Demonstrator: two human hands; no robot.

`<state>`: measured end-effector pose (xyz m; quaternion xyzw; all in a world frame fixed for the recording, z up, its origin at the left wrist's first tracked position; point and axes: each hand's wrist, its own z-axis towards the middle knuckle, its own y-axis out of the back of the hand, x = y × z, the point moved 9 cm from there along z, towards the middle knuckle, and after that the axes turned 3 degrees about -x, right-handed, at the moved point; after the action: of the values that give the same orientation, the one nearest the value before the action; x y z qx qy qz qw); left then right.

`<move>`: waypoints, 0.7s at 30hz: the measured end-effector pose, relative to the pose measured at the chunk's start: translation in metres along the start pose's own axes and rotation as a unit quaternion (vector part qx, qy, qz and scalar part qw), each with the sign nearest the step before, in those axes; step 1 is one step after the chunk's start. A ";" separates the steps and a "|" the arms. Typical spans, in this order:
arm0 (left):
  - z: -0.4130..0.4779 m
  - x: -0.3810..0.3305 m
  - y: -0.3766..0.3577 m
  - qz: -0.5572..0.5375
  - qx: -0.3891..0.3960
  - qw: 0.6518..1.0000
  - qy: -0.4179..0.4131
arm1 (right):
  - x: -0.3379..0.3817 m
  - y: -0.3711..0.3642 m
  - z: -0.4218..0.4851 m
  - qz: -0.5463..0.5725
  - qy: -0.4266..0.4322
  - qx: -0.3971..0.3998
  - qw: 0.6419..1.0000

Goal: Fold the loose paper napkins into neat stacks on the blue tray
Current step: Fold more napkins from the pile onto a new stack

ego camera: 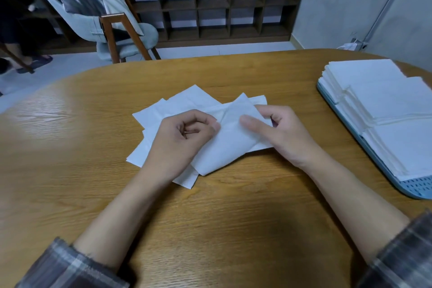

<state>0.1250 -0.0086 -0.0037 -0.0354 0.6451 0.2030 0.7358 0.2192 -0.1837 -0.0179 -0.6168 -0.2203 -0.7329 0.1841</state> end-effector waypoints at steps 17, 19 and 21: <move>0.009 0.007 0.016 0.078 -0.013 0.996 -0.040 | -0.007 -0.016 -0.001 0.074 -0.048 0.038 0.995; 0.010 0.008 0.014 0.075 -0.002 0.996 -0.040 | -0.006 -0.016 -0.002 0.051 -0.043 0.036 0.997; 0.009 0.008 0.012 0.081 0.007 0.996 -0.049 | -0.005 -0.015 -0.003 0.033 -0.040 0.034 0.998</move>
<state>0.1297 0.0074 -0.0074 0.0321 0.6105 0.2585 0.7480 0.2094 -0.1724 -0.0247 -0.6463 -0.2317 -0.6930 0.2201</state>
